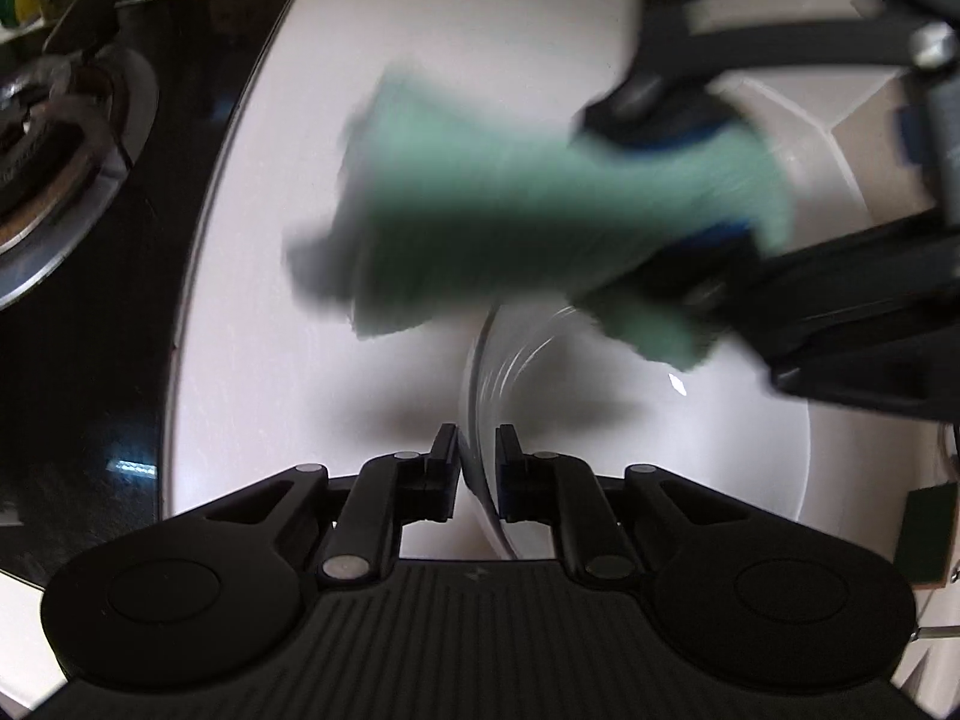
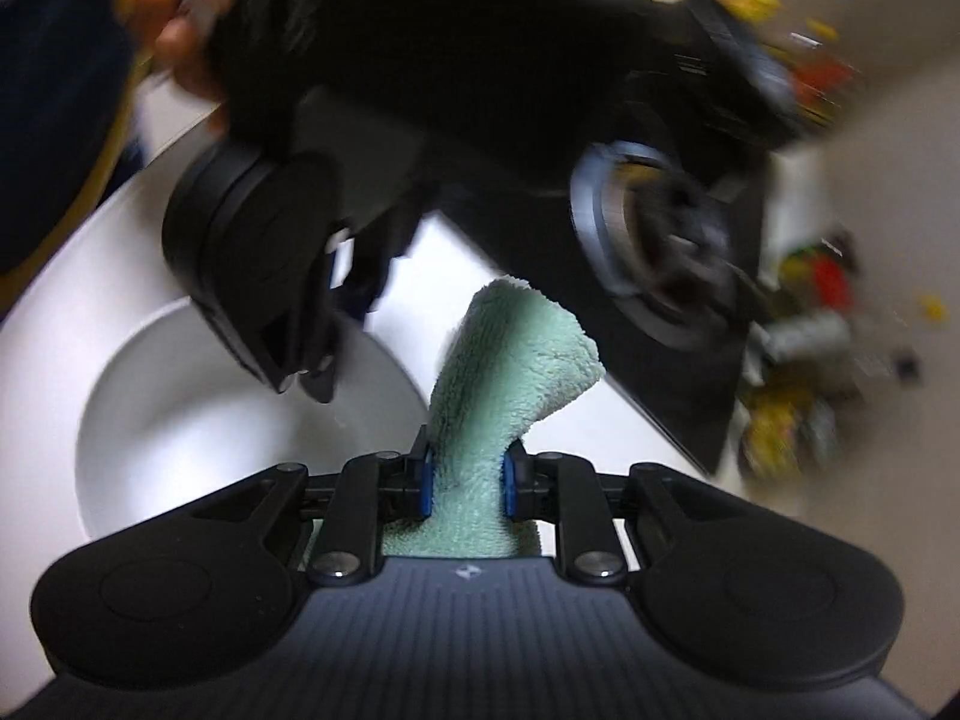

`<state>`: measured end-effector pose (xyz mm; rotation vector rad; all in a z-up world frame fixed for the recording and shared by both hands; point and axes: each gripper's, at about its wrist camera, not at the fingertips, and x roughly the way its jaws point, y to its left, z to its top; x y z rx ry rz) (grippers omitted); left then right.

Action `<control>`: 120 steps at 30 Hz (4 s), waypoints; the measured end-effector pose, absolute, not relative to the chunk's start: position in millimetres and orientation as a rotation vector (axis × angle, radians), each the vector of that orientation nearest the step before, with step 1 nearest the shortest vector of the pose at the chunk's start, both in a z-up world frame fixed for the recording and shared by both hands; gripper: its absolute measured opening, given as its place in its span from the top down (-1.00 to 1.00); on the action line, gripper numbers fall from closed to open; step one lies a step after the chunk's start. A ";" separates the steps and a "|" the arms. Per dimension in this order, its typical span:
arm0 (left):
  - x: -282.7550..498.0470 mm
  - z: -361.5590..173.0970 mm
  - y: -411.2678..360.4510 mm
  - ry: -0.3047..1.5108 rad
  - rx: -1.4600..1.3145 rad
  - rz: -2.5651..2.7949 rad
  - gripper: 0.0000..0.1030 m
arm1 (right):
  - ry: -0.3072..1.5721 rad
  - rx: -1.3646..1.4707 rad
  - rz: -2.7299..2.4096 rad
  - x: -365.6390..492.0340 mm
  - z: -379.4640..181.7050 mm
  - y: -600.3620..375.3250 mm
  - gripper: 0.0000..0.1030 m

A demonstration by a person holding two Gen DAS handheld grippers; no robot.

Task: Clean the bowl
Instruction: 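Tilt the bowl up with the left tool while the right tool wipes its interior, then keep wiping inside the bowl with the right tool while the left tool holds the rim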

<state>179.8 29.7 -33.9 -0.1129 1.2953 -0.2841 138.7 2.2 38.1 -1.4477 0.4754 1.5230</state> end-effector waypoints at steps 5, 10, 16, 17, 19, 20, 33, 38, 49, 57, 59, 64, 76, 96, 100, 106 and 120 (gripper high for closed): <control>182.2 -38.3 26.8 1.273 -0.110 -0.288 0.74 | 0.545 -1.380 1.511 152.1 32.6 1.9 0.64; 184.6 -42.6 23.8 1.250 -0.108 -0.292 0.59 | 0.725 -1.214 1.290 160.6 30.7 -18.2 0.64; 198.1 -44.8 2.3 1.226 -0.061 -0.374 0.40 | 1.000 -0.927 0.939 161.6 39.1 -55.1 0.64; 201.2 -45.0 -1.3 1.223 -0.053 -0.386 0.37 | 1.038 -0.882 0.887 158.5 40.4 -61.6 0.64; 206.5 -45.6 -4.9 1.222 -0.046 -0.401 0.34 | 1.109 -0.784 0.788 152.2 43.3 -75.1 0.64; 209.1 -45.7 -5.8 1.223 -0.046 -0.407 0.32 | 1.139 -0.723 0.748 149.1 45.1 -82.6 0.64; 217.9 -44.1 10.2 1.335 -0.042 -0.491 0.73 | 1.036 -0.759 0.750 137.0 73.5 -85.9 0.65; 198.0 -44.6 28.8 1.363 -0.135 -0.465 0.73 | 0.741 -1.224 1.156 144.6 61.0 -42.5 0.65; 179.3 -49.2 34.7 1.321 -0.160 -0.406 0.70 | 0.786 -1.383 1.509 170.2 34.4 19.7 0.61; 177.4 -53.4 22.9 1.235 -0.075 -0.303 0.54 | 1.049 -0.958 1.250 193.5 36.3 -20.9 0.62; 176.1 -54.7 18.1 1.218 -0.049 -0.290 0.48 | 1.116 -0.797 1.112 193.5 39.0 -44.7 0.62; 177.4 -62.0 9.2 1.193 -0.041 -0.263 0.42 | 1.246 -0.391 0.819 161.4 38.4 -95.8 0.61; 159.8 -65.1 -2.4 1.232 0.086 -0.329 0.60 | 1.312 -0.068 0.585 116.0 42.2 -142.4 0.56; 217.6 -57.2 -17.1 1.183 0.465 -0.326 0.43 | 1.054 -0.895 1.073 219.5 53.4 -56.3 0.56; 215.1 -54.4 -9.7 1.158 0.371 -0.233 0.33 | 1.077 -0.691 0.895 210.9 52.0 -75.1 0.57; 214.1 -50.8 -4.7 1.137 0.260 -0.110 0.24 | 1.159 -0.107 0.451 164.8 53.1 -124.6 0.56; 183.9 -50.4 -7.8 1.204 0.318 -0.128 0.47 | 1.205 -0.151 0.537 140.3 45.5 -127.3 0.50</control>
